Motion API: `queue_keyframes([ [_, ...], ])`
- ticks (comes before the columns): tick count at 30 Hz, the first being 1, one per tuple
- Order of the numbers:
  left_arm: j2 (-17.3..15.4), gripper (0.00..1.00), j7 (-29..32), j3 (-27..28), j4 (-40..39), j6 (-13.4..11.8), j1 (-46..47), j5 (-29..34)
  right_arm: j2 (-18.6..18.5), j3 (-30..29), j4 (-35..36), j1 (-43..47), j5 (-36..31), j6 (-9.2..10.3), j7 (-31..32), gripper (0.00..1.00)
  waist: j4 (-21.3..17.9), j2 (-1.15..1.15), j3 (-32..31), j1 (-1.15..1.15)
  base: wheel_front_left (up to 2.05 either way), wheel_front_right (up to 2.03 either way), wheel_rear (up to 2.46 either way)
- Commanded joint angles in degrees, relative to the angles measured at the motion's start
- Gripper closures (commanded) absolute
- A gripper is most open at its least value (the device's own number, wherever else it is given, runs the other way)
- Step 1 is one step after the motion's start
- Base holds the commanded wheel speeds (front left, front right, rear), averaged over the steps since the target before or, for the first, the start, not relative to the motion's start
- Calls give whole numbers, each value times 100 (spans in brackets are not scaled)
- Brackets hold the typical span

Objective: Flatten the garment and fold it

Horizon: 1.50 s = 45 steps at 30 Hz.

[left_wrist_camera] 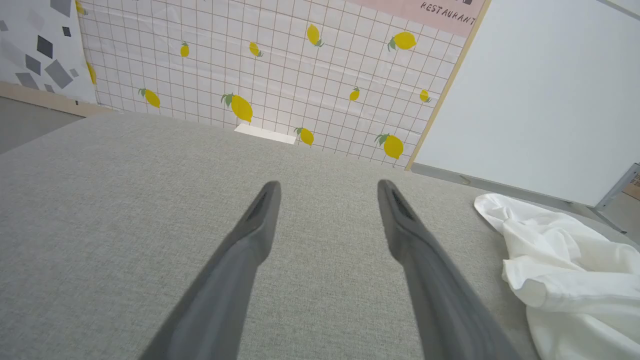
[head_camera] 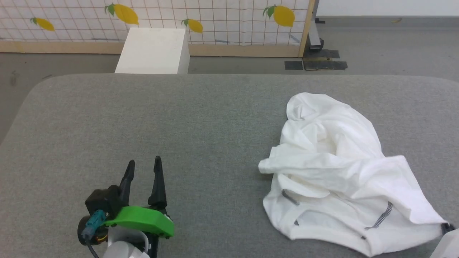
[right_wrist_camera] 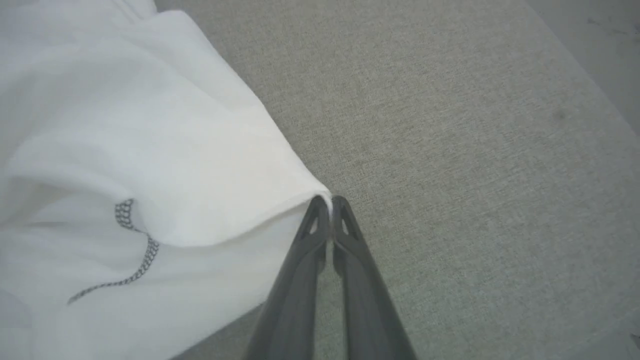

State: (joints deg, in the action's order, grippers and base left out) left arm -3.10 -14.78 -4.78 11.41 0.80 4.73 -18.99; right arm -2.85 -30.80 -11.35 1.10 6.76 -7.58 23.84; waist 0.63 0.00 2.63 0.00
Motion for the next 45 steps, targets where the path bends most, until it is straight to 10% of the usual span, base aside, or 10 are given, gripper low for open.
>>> queue_keyframes([
  [1,20,0,-21,-19,28,45,-97,65,-4,66,55,-38,-21,9,-290,0,-73,0,-29,0,0,0,0],
  [11,21,0,277,-996,351,370,181,92,-3,1310,1044,53,-54,9,-1995,0,-339,0,31,0,0,0,0],
  [20,22,0,1500,-2717,1253,589,1226,407,-3,2023,1233,-111,182,9,-2080,0,-639,0,416,0,0,0,0],
  [36,19,0,1918,-3225,1760,523,2152,495,-3,2234,1039,-345,358,9,-2257,0,-775,0,648,0,0,0,0],
  [39,20,100,1673,-3272,1669,531,2168,333,-3,2248,1022,-341,360,9,-2254,0,-690,0,600,0,0,0,0],
  [45,21,100,1093,-3032,1421,271,2089,-131,-3,2250,1057,-327,316,9,-2189,0,-430,0,459,0,0,0,0],
])
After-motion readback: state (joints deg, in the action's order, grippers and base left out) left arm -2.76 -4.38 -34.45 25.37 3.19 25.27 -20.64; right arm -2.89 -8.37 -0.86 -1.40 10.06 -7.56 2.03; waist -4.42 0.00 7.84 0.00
